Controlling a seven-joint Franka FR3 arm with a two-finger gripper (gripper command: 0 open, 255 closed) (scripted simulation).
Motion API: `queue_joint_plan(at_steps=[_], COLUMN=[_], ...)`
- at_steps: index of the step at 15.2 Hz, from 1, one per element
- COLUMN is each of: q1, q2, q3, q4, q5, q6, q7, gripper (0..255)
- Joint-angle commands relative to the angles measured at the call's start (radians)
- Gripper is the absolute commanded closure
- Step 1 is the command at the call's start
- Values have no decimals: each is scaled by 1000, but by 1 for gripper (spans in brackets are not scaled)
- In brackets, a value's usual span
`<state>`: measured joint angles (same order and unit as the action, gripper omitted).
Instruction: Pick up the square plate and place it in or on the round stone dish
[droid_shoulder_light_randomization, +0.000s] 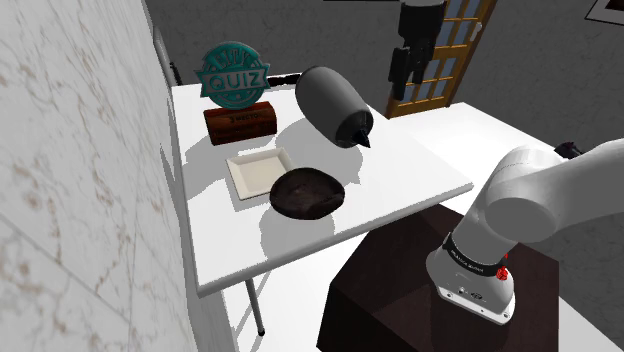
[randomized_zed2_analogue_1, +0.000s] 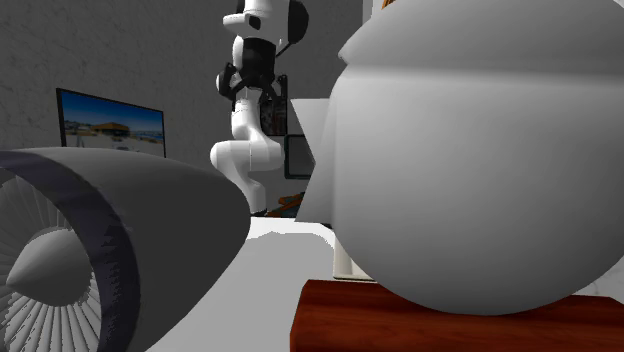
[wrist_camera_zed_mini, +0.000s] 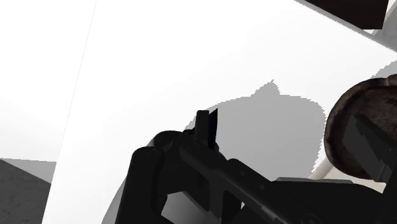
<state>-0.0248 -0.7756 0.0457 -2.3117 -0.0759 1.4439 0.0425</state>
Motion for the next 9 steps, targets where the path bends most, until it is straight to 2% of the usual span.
queue_joint_plan(at_steps=[1, 9], q1=[0, -7], q2=[0, 139], q3=[0, 63], q4=[0, -103], q5=[0, 108], q6=[0, 275], q7=[0, 183], gripper=[0, 0])
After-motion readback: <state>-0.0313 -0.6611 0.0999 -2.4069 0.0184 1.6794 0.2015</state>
